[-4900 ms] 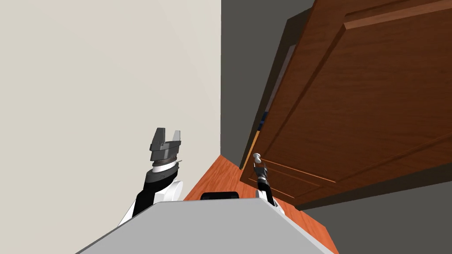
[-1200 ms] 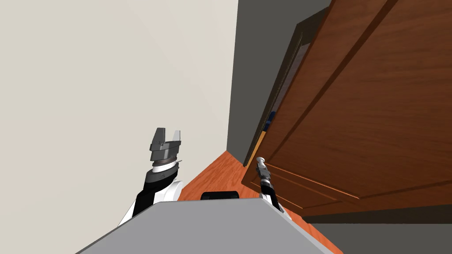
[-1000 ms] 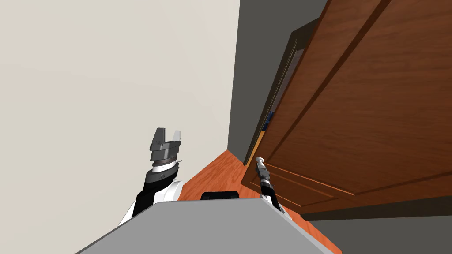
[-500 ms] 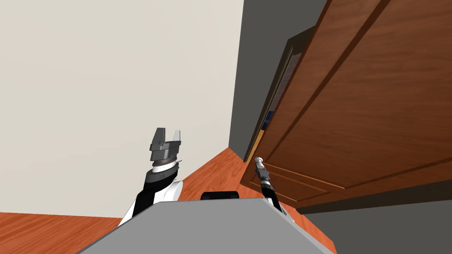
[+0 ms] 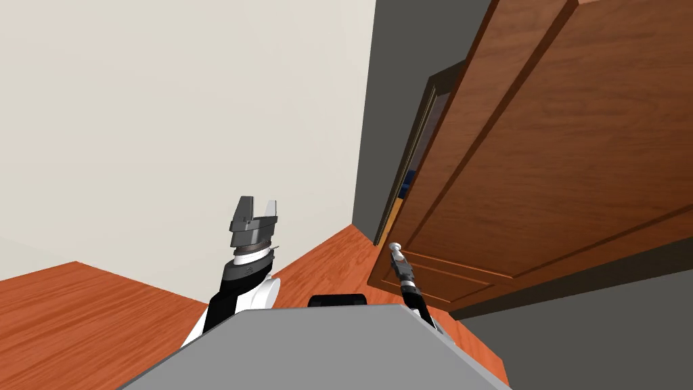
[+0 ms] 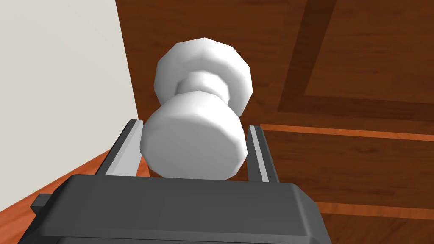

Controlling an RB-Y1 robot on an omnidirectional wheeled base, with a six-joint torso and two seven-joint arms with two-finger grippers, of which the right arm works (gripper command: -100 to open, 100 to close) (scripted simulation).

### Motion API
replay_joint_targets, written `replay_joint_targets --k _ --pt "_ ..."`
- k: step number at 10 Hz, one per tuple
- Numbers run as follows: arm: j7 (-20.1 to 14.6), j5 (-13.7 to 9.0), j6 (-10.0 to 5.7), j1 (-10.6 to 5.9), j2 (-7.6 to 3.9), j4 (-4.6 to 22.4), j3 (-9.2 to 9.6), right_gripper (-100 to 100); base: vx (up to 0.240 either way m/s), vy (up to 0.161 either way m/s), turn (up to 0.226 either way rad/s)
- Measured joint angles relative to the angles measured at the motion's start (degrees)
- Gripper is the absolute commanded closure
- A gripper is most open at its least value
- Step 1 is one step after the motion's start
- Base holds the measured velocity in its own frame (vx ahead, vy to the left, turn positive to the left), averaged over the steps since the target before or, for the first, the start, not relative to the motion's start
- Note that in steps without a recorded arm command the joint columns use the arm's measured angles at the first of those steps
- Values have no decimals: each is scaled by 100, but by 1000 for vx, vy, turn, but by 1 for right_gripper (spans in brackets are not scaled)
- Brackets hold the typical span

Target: Pull the door open

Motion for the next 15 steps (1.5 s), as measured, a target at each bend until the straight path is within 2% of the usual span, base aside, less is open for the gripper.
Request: replay_joint_targets --k 3,4,6,8,9,10,13,15 --pt "-167 75 -132 106 -147 -46 117 100 -211 -25 97" --pt "-243 112 -222 123 -195 0 179 100 -244 -8 148" --pt "-404 186 -332 278 -339 -80 298 100 -219 -36 83" --pt "-524 256 -432 350 -416 -78 419 100 -153 -37 46" --pt "-537 268 -433 365 -410 -67 442 100 -44 -1 26" --pt "-560 291 -472 451 -444 -104 472 100 -51 -11 24" --pt "-771 402 -973 593 -584 132 609 100 -52 -15 24" --pt "-883 488 -1300 844 -691 124 710 100 -56 -24 20"
